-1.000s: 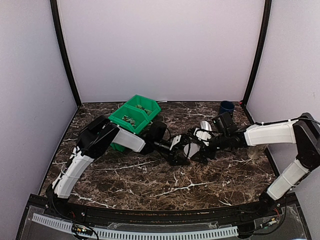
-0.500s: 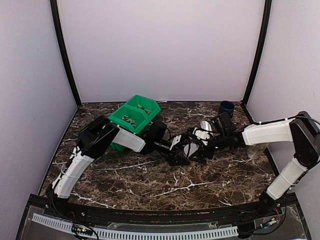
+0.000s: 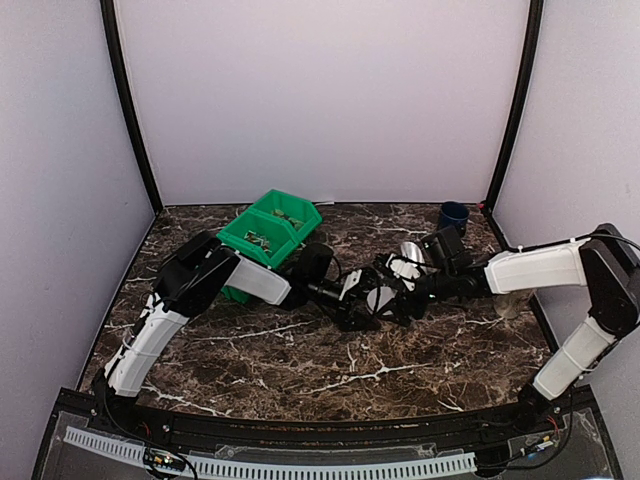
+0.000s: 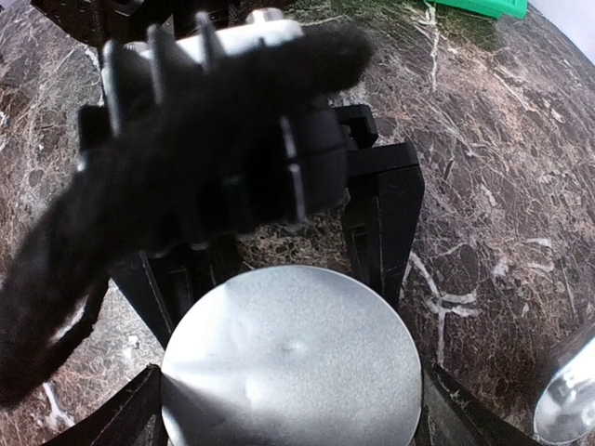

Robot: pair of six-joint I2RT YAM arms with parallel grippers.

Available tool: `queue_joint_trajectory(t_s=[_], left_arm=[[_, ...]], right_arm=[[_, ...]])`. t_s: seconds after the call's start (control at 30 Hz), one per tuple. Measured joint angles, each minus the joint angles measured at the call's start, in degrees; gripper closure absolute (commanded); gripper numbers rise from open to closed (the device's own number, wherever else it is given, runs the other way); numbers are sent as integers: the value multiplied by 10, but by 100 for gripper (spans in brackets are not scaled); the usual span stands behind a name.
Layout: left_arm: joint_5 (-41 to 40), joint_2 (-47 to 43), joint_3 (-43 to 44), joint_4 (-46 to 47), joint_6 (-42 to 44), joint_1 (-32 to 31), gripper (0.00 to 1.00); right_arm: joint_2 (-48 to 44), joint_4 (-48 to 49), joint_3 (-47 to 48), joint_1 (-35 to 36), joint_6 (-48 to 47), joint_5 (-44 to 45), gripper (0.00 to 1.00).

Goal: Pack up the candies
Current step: Pass from the left arm to the right, then put down the packed packing bottle at the center of the board.

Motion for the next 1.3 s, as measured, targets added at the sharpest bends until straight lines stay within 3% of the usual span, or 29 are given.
queue_joint_trajectory(t_s=[0.67,0.9,1.0,1.17,1.3], left_arm=[[0,-1,-13,30,-10,2,16],[-45,-13,-30,34,-23,3,2],[-74,-22,-41,36,-24,2,1],[-130,-54,-85,54,-25,2,1],[-151,-99,-173,94,-40,10,1]], right_arm=[[-36,93,-59,93,159,204,21],[-40,101,-66,95,185,234,16],[-45,99,-69,95,177,239,15],[-61,92,-77,87,164,239,15],[-65,95,-86,81,164,233,15]])
